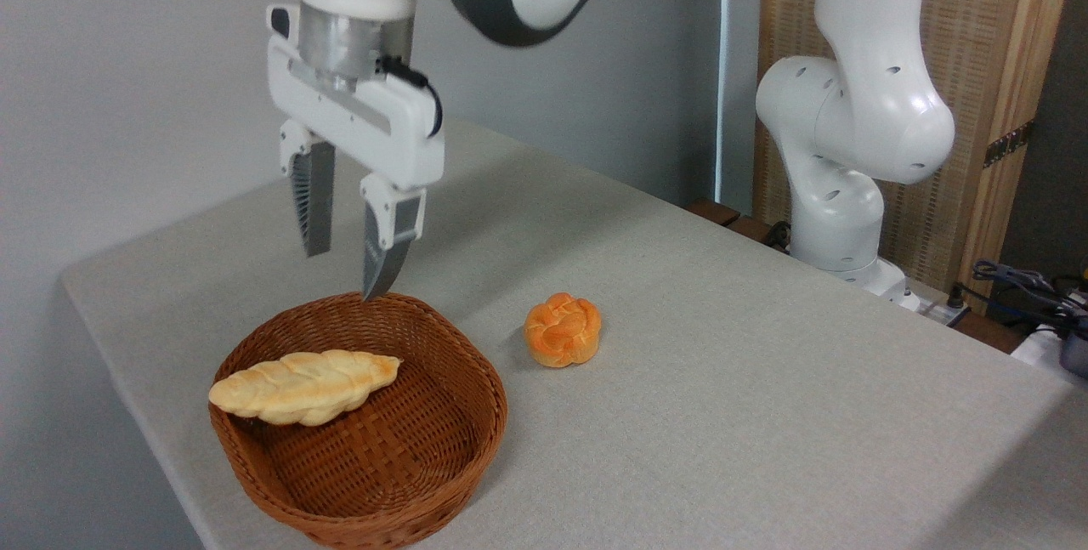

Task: Put bread into the basket
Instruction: 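Open the gripper to drop the roll into the basket, then raise it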

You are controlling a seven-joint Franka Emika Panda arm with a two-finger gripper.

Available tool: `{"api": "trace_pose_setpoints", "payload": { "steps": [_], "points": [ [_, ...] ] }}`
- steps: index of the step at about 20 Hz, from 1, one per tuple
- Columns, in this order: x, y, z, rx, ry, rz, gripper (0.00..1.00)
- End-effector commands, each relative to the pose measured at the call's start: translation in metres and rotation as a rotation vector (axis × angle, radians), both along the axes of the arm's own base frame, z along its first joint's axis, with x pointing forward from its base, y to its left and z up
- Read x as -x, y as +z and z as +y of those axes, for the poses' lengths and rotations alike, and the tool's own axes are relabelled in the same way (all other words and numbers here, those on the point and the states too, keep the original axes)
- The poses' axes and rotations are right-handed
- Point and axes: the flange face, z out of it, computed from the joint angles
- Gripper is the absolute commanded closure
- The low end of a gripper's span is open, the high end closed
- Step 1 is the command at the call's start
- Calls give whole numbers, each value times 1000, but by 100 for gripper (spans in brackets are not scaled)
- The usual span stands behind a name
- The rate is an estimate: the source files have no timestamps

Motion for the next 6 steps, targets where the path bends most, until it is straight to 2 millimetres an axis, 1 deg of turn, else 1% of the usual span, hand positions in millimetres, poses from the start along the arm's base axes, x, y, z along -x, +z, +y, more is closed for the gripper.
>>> {"api": "trace_pose_setpoints", "payload": {
  "steps": [1, 2, 6],
  "points": [
    [10, 7, 16, -53, -5, 133, 0],
    [13, 4, 16, -61, -23, 159, 0],
    [13, 4, 20, -62, -41, 159, 0]
  ]
}}
